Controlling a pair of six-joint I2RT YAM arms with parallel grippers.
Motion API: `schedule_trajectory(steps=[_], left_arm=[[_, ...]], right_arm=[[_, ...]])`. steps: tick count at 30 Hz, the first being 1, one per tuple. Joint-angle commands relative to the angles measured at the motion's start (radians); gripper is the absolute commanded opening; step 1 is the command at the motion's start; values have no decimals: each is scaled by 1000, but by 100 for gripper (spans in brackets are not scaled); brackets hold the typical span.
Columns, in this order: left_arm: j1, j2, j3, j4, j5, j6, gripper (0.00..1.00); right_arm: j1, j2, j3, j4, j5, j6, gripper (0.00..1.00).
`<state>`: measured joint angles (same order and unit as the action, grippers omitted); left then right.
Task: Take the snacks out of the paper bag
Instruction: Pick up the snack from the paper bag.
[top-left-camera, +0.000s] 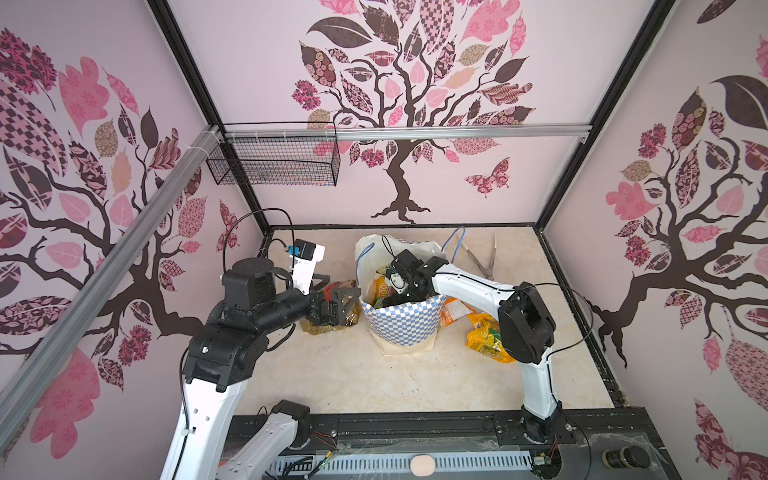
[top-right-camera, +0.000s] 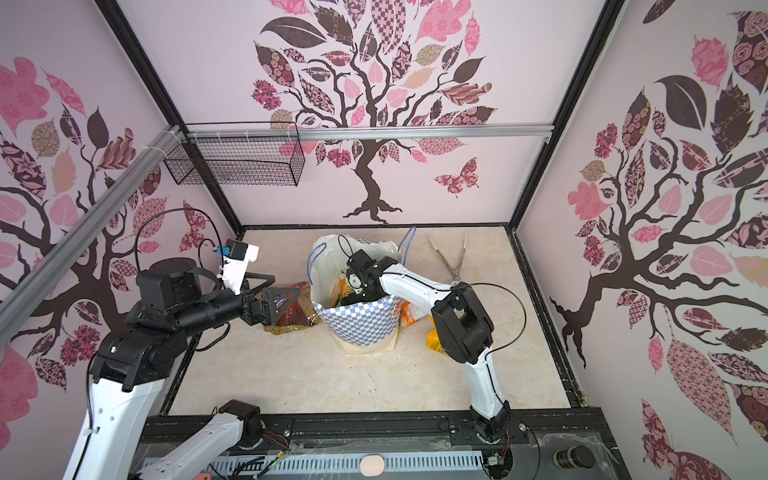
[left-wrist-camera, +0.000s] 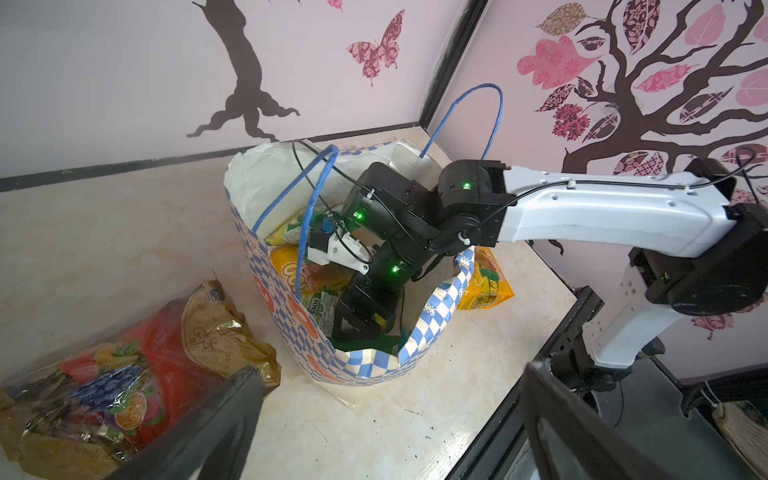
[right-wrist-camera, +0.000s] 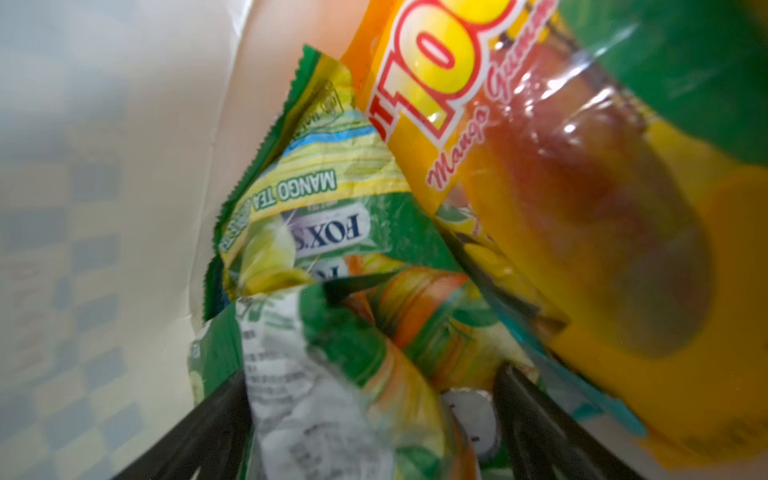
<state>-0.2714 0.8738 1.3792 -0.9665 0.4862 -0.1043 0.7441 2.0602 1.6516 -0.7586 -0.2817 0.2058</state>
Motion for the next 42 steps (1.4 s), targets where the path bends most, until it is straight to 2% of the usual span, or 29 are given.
schedule_trajectory(steps=[1,5,8,11,13,16,19,22,31,42], left_arm=[[-44,1,-2,21,30,3,99],[-217,26,18,19,-97,24,99],[-373,72,39,-15,-255,53,99],[-514,117,54,-32,-432,82,99],[-575,144,63,-30,-506,92,99],[-589,172,75,-23,-512,83,99],[-589,174,79,-8,-537,66,99],[-589,165,88,-4,-582,43,99],[-589,144,99,-15,-702,12,99],[-589,105,83,5,-762,11,99]], right_arm=[[8,68,-46,-18,6,1,91],[9,79,-66,-8,-4,-1,81],[9,67,-70,-2,-4,-2,70],[8,47,-70,1,5,-3,57],[8,34,-67,4,11,-3,44],[8,13,-66,7,19,-2,25],[9,-12,-61,8,26,2,14],[9,-42,-52,10,25,6,9],[8,-138,7,9,41,29,4],[9,-218,75,-8,108,41,2]])
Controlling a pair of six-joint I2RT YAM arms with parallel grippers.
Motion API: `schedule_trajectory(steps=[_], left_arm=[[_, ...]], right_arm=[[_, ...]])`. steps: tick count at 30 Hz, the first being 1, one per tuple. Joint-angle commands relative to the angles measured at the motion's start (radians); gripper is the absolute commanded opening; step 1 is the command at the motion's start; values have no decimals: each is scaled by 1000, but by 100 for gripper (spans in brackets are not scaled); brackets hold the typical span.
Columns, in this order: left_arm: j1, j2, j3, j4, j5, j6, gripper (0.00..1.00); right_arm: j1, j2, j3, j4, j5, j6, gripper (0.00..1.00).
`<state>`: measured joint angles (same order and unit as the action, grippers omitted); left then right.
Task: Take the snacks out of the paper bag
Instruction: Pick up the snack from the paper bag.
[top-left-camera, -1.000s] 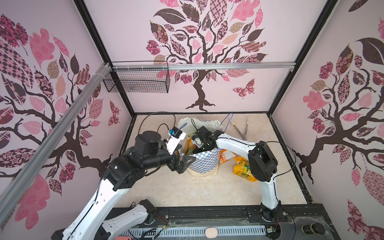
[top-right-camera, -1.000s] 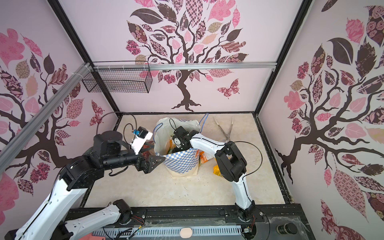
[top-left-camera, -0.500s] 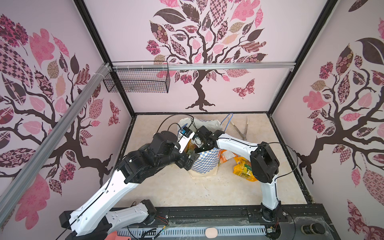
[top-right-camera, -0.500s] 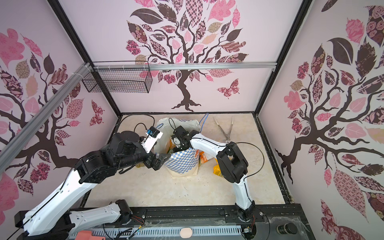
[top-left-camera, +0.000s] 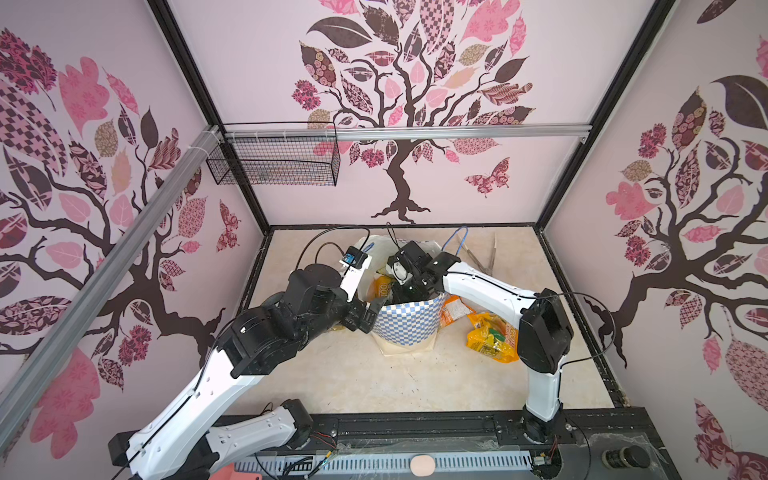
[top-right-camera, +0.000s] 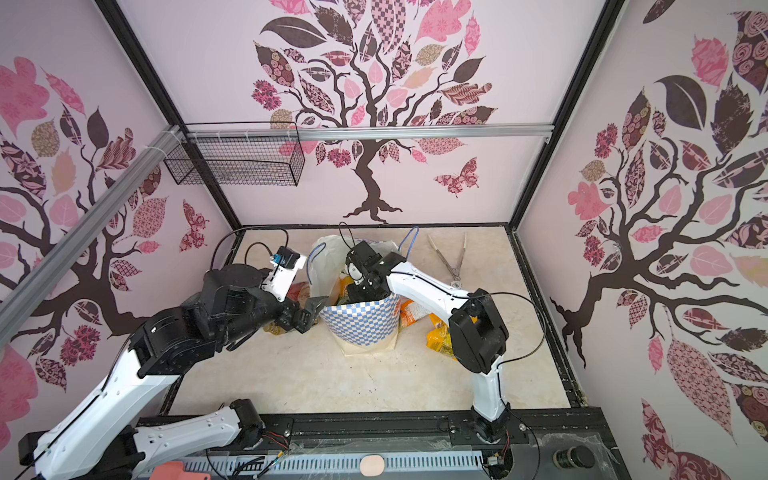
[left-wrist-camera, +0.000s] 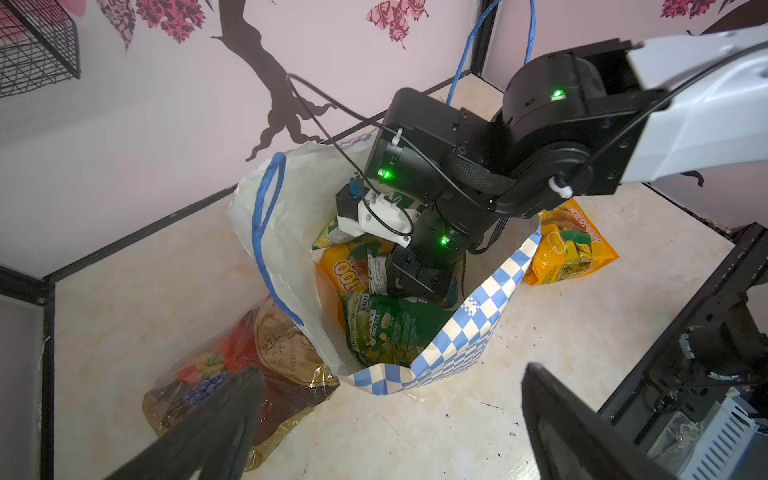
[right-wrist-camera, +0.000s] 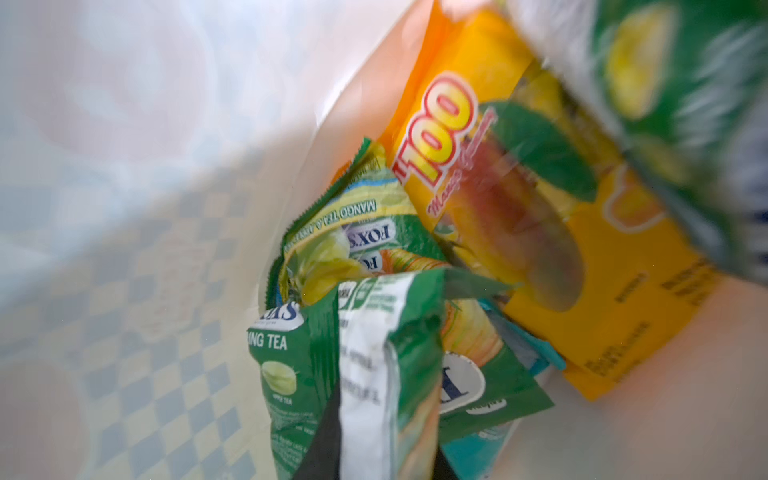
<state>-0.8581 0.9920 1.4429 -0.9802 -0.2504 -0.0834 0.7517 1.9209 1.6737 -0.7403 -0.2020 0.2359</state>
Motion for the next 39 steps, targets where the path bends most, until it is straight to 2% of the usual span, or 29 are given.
schedule_trajectory(steps=[1,15,28,33,39], left_arm=[[-2,-16,20,20,-26,-10,99],[-2,-30,16,30,-27,-21,99],[-3,-29,8,37,-27,-22,99],[-2,-31,12,38,-20,-20,99],[-2,-61,-9,64,24,0,98]], right_arm=[[0,-83,63,-29,32,13,2],[0,-151,156,-49,76,17,2],[1,-250,114,48,105,26,1],[1,-262,147,59,73,39,1],[1,-302,208,60,105,34,1]])
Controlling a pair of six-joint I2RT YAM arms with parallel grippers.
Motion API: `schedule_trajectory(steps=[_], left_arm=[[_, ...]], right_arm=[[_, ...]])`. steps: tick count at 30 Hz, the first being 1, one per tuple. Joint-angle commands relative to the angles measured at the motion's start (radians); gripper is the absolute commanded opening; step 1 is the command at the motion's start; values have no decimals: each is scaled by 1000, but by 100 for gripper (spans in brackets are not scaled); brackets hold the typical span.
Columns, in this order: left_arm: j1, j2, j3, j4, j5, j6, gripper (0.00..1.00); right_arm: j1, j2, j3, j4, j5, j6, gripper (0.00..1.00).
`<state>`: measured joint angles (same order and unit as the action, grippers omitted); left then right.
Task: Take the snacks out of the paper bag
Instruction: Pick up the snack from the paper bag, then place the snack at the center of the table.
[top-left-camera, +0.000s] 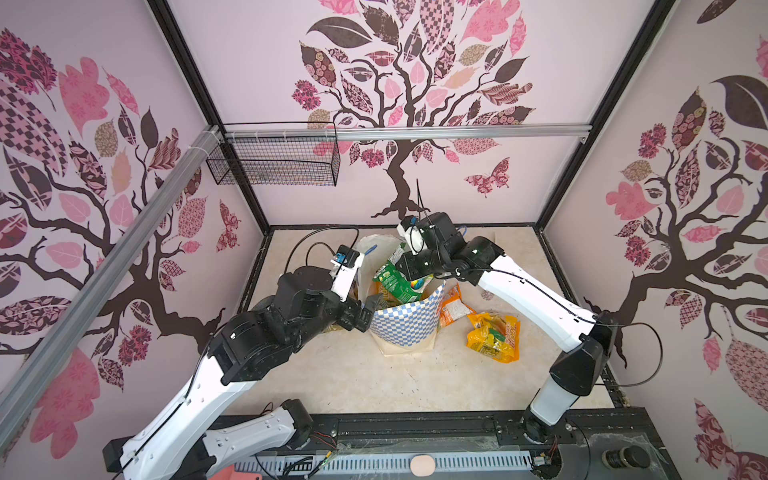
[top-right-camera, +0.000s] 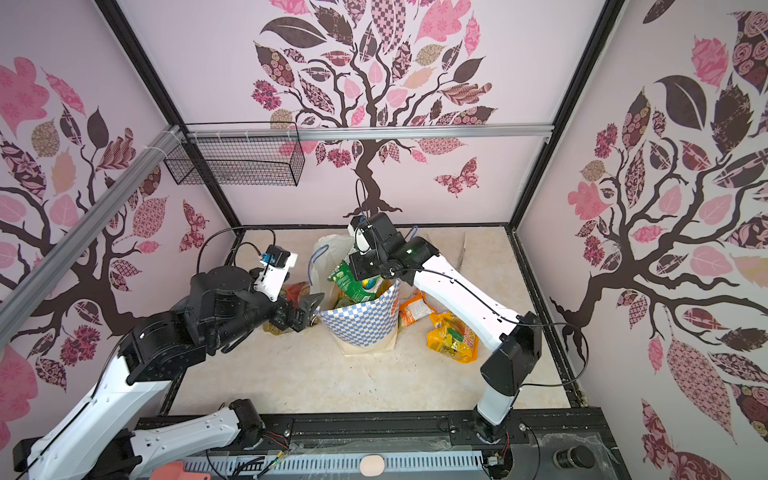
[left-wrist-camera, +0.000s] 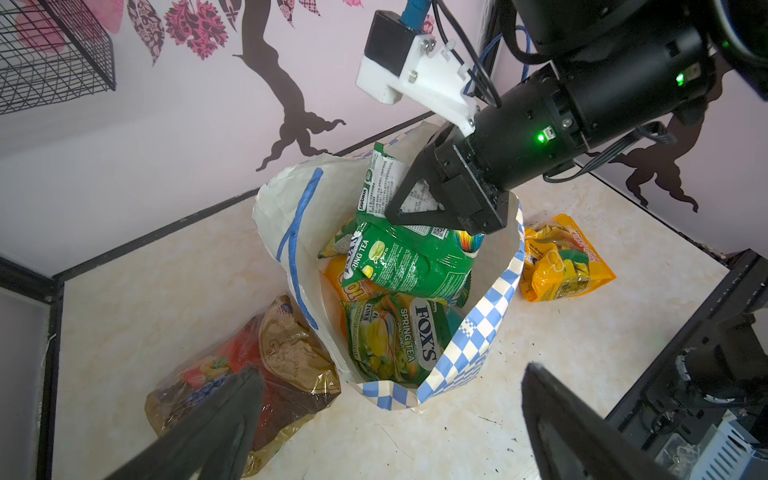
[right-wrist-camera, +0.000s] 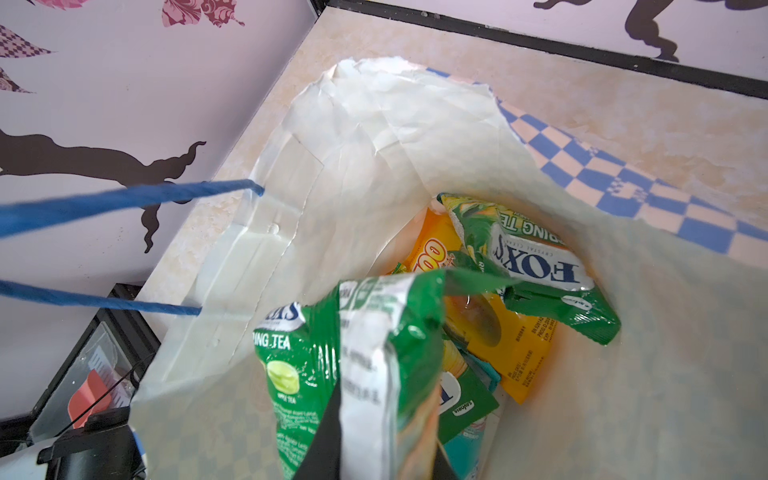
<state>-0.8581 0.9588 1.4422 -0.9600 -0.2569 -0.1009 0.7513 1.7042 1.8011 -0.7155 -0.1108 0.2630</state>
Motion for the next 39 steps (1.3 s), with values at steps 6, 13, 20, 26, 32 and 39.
schedule_trajectory(steps=[6,13,20,26,32,39], left_arm=[[-2,-45,-27,93,160,40,99],[-2,-54,-44,133,251,68,98],[-3,-36,-47,167,298,126,99],[-2,-2,-46,217,322,144,98],[-2,31,-31,243,346,139,99],[-2,48,-28,257,358,139,98]], right_arm=[[1,-198,64,124,25,37,0],[-1,-382,18,201,116,80,0],[0,-592,-109,205,319,50,0],[0,-836,-358,266,387,30,0],[-1,-1040,-576,220,477,97,0],[0,-1142,-823,142,475,202,0]])
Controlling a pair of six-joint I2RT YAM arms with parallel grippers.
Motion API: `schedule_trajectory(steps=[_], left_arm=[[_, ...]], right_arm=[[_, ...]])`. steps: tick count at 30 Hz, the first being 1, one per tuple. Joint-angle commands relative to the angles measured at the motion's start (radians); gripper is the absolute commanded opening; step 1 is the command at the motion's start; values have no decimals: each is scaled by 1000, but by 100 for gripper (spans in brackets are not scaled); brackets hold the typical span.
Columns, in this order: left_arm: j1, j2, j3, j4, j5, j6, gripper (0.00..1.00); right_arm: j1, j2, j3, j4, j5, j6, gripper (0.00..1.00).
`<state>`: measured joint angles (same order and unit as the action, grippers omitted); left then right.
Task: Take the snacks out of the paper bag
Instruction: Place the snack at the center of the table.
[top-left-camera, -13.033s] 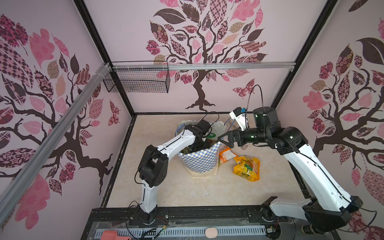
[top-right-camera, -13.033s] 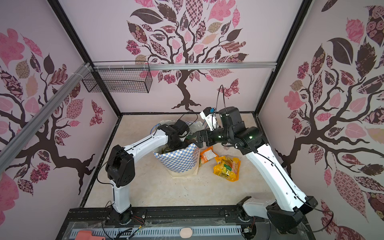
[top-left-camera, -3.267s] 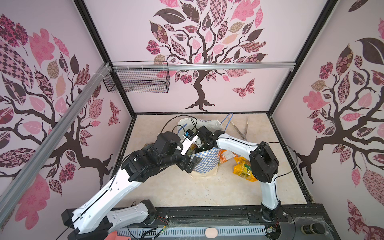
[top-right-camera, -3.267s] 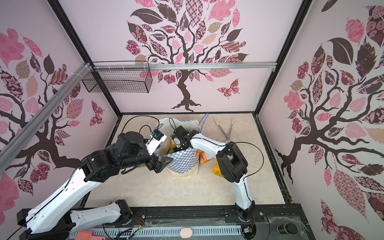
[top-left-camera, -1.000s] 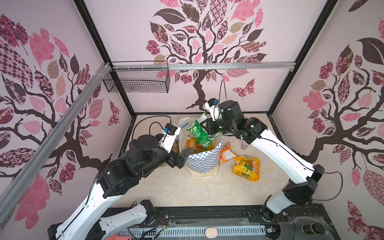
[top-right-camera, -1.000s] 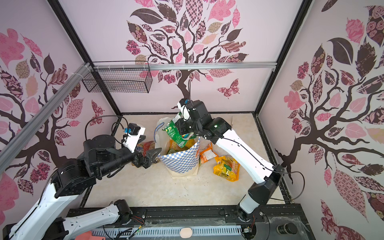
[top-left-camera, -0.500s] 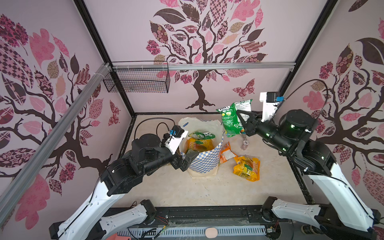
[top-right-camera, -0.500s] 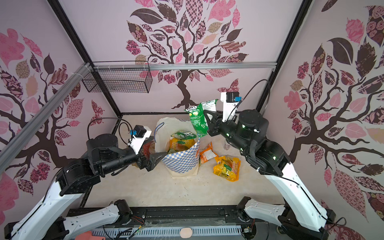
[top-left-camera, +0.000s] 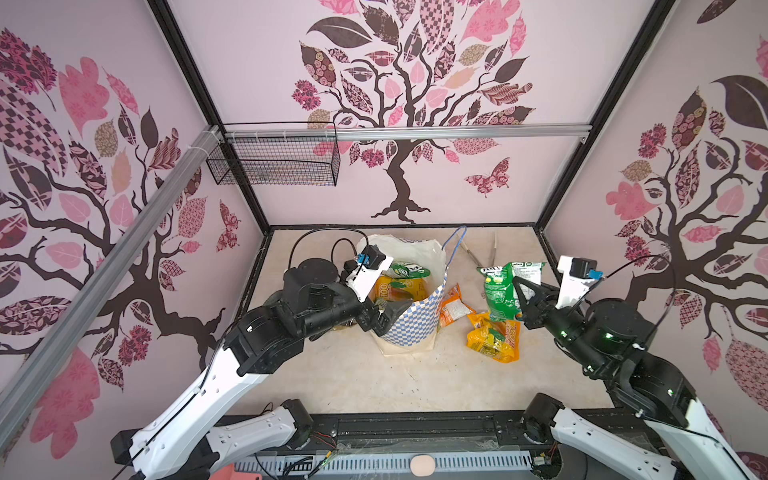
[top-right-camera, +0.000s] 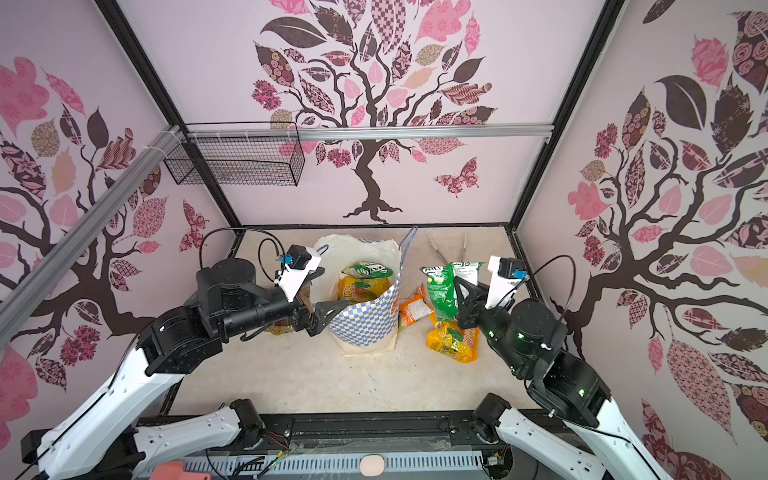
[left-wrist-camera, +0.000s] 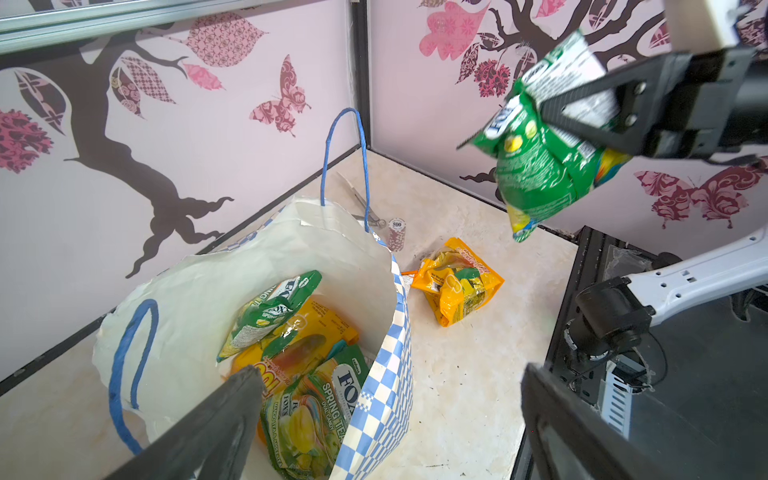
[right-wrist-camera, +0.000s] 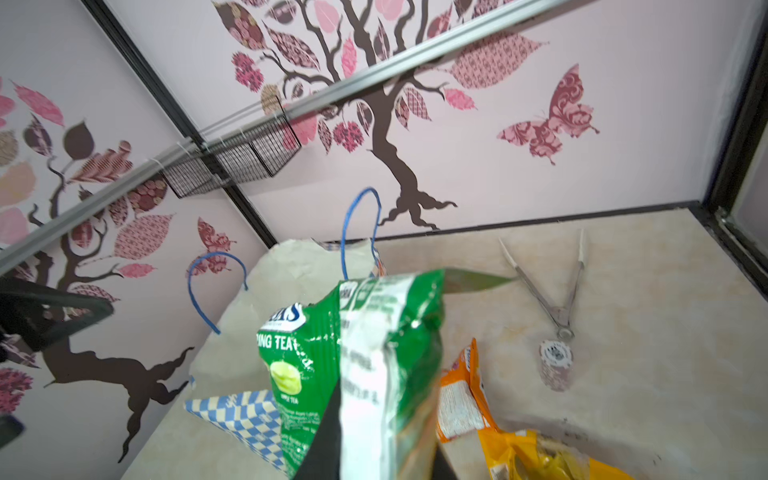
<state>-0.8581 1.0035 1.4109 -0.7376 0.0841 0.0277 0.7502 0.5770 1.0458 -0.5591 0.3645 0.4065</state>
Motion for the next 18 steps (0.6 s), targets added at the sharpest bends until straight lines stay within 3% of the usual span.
schedule_trajectory(steps=[1,10,18], left_arm=[[-2,8,3,33,19,12,99],[-3,26,12,-22,13,3,99],[-3,32,12,-21,-5,9,98]], right_arm=[[1,-15,-111,-12,-16,77,0],[1,50,-426,147,-257,173,0],[1,118,-581,264,-310,180,0]])
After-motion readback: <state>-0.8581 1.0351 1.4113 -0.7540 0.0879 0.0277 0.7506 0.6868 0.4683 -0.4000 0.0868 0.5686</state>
